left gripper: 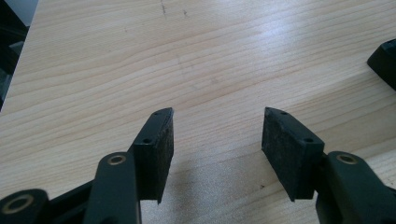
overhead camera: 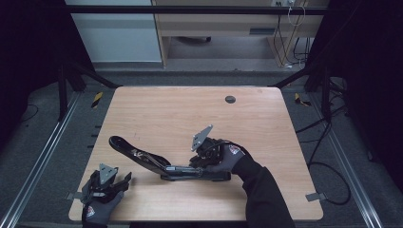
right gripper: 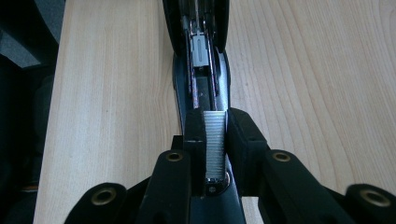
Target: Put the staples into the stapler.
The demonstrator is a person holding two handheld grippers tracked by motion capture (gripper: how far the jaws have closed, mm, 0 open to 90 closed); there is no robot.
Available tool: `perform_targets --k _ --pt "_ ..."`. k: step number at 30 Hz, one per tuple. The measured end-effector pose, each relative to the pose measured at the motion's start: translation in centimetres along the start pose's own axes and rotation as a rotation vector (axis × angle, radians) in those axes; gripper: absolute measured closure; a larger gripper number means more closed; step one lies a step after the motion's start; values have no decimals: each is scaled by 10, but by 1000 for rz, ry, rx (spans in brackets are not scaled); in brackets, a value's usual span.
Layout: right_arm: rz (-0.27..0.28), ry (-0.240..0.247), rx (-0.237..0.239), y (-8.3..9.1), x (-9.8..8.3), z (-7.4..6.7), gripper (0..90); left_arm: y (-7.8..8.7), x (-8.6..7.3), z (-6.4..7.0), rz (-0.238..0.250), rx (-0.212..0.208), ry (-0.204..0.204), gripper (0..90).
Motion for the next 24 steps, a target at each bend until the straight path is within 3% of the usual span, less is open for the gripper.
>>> perform_targets --k 24 --pt "-31 17 15 -9 -6 0 781 0 0 0 0 1 -1 432"
Point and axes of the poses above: each handheld gripper's, and its own axes: y roughly backward along the jaws, x roughly out of its top, z roughly to its right, the point moved 7 cm from there along -y, roughly forward along the jaws, and after that the axes turned 5 degrees about x, right-handed, at the moved point
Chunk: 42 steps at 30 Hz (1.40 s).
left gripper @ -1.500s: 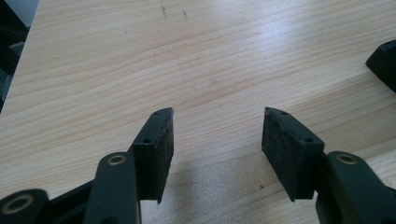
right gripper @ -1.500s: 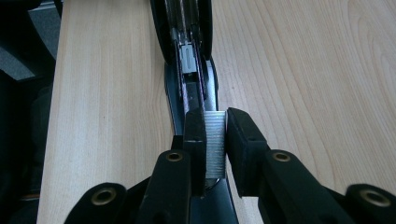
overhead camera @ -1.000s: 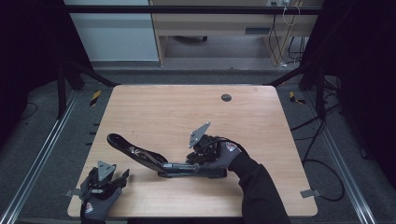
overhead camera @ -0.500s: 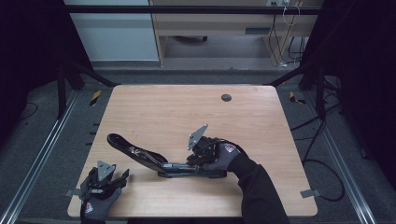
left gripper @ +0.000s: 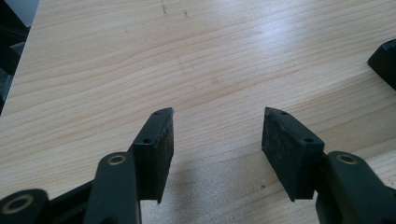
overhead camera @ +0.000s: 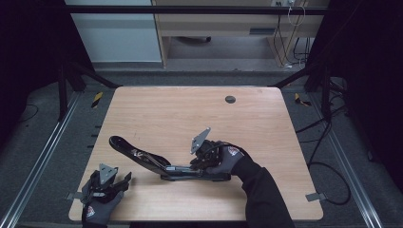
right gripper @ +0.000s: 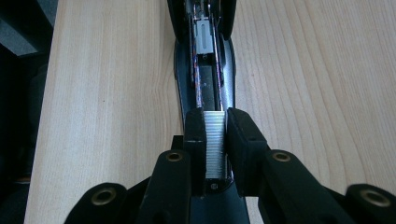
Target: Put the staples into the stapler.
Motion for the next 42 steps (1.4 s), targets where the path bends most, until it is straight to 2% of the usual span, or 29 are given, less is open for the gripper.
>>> perform_targets --k 31,42 --pt "-20 -7 1 -3 -2 0 764 0 0 0 -1 1 -1 432" --pt "-1 -22 -41 5 0 -1 744 0 0 0 0 1 2 432"
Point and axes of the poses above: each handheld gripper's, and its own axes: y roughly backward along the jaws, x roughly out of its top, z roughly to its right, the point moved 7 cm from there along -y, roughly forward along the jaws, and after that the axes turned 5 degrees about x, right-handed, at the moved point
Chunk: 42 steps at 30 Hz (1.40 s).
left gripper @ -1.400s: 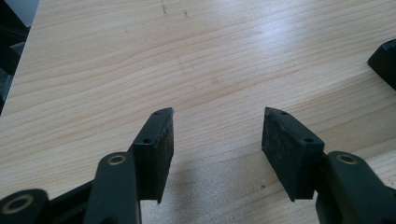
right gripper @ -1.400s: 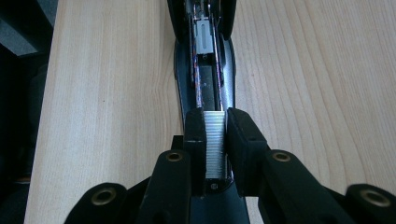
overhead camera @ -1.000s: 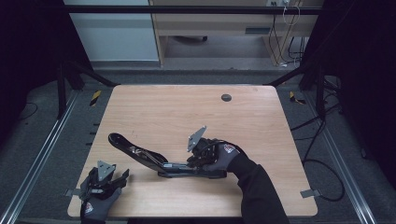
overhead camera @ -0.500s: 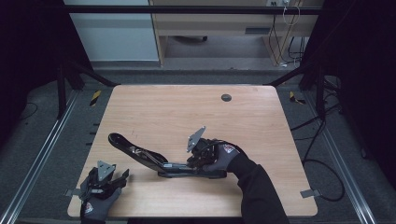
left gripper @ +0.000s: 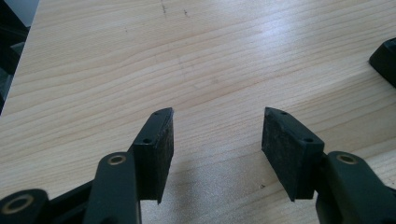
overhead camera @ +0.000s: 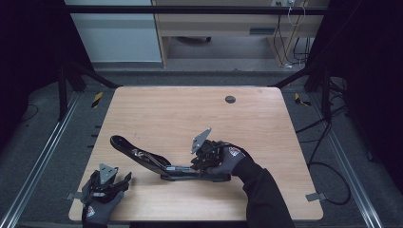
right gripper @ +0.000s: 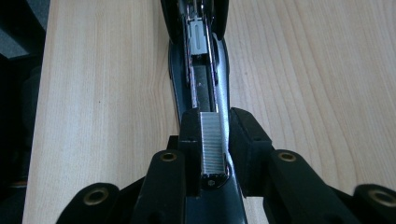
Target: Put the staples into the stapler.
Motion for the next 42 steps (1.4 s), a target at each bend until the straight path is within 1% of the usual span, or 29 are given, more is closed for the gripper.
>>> perform_targets --k 4,6,7,9,12,15,16,17,18,20,21,35,37,41,42 --pt "13 -8 -19 5 3 -1 731 0 0 0 0 1 -1 432" --pt "22 -26 -27 6 5 -3 711 0 0 0 0 1 -2 432" --pt "17 -33 -42 7 5 -3 701 0 0 0 -1 1 -4 432" --pt "34 -48 -46 8 5 -4 686 0 0 0 -1 1 -5 432" --pt "43 -69 -61 8 2 -4 659 1 0 0 -1 1 -5 432" --pt "45 -75 -58 6 0 -5 659 0 0 0 -1 1 -5 432" --pt "45 -77 -54 6 -1 -5 660 0 0 0 -1 1 -6 432" --pt "47 -90 -54 4 -2 -4 661 0 0 0 -1 1 -6 432" --pt "41 -85 -53 3 -3 -3 663 0 0 0 -1 1 -5 432" --pt "44 -95 -49 1 -5 -2 669 0 0 0 -1 1 -6 432" --pt "47 -97 -42 -1 -6 -2 673 0 0 0 0 1 -3 432" --pt "17 -94 -5 -9 -8 -3 763 0 0 0 -3 1 -6 432" --pt "9 -91 -6 -10 -9 -4 787 0 0 0 -2 1 -4 432" --pt "11 -82 -7 -10 -8 -4 793 0 0 0 -2 1 -4 432" --pt "11 -87 -8 -10 -8 -4 794 0 0 0 -3 0 -5 432"
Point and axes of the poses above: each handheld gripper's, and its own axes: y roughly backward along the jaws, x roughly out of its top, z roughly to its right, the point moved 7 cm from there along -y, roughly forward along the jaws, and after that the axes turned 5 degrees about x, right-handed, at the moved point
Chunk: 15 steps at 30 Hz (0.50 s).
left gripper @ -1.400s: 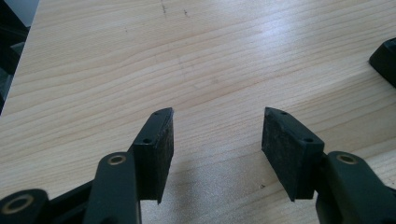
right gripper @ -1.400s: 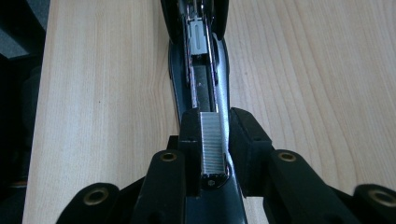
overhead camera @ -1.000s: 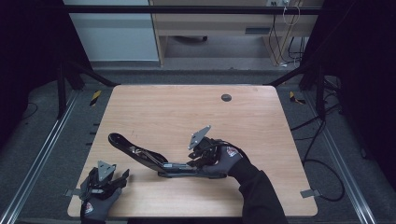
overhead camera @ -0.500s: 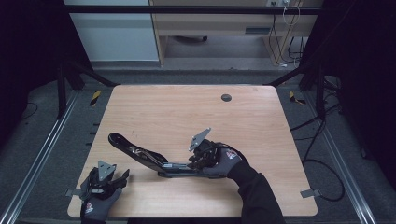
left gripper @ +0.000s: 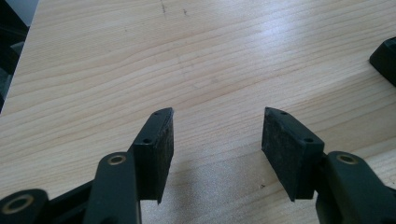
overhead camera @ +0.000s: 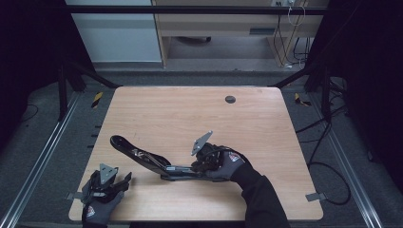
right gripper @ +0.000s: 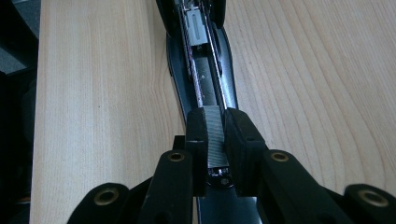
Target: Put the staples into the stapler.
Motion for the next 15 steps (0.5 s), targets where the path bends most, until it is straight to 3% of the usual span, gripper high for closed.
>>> perform_targets --k 15 --pt "3 11 -17 2 1 -5 765 1 0 0 0 -1 -3 432"
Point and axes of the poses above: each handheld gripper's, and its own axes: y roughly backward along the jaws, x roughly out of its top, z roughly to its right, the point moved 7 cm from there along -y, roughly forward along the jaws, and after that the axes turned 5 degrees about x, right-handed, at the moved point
